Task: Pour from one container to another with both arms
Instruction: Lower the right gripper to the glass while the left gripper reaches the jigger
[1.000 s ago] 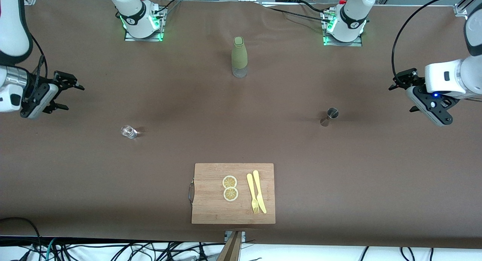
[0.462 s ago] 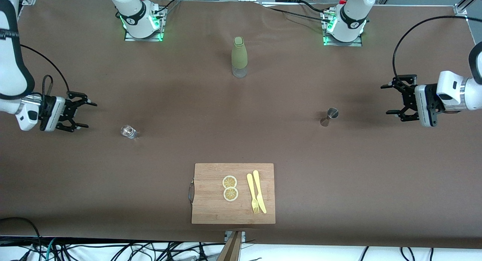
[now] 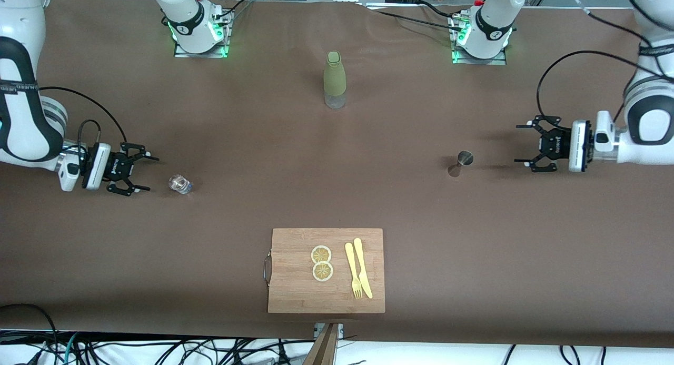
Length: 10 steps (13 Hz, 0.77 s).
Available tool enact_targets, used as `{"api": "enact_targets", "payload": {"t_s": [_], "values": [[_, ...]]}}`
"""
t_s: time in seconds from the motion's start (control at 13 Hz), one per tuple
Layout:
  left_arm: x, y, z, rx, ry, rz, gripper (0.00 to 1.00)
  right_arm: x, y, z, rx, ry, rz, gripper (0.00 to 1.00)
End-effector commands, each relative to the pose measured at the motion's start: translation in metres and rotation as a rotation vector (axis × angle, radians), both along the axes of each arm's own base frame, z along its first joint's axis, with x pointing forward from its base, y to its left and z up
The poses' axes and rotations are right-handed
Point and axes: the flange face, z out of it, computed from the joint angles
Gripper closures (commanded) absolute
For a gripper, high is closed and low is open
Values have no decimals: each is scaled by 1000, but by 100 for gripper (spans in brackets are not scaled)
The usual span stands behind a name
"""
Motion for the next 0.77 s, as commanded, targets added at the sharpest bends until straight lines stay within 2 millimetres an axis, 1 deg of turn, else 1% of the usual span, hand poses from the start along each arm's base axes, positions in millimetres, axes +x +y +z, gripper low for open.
{"api": "enact_targets", "payload": {"t_s": [0.0,0.23,0.31,0.38,0.46,0.54,0.62,0.69], "values": [[-16,-3,-57,-128,-100,6,0,-1,1,-24,64,-74,-2,0],[-35,-14,-113,-206,-237,46,0,-2,3,-39,96,-117,-6,0],[-39,-20,-127,-232,-280,60,0,-1,5,-43,109,-134,-10,0],[-43,-26,-137,-253,-312,75,0,-3,8,-52,121,-144,-7,0],[-41,-32,-140,-262,-339,75,0,-3,11,-58,132,-162,-5,0],[-39,-38,-141,-269,-352,74,0,-2,18,-60,142,-177,7,0],[-37,-46,-142,-281,-372,79,0,0,20,-60,140,-192,18,0],[-36,-55,-148,-293,-376,87,0,0,22,-65,134,-205,32,0]]}}
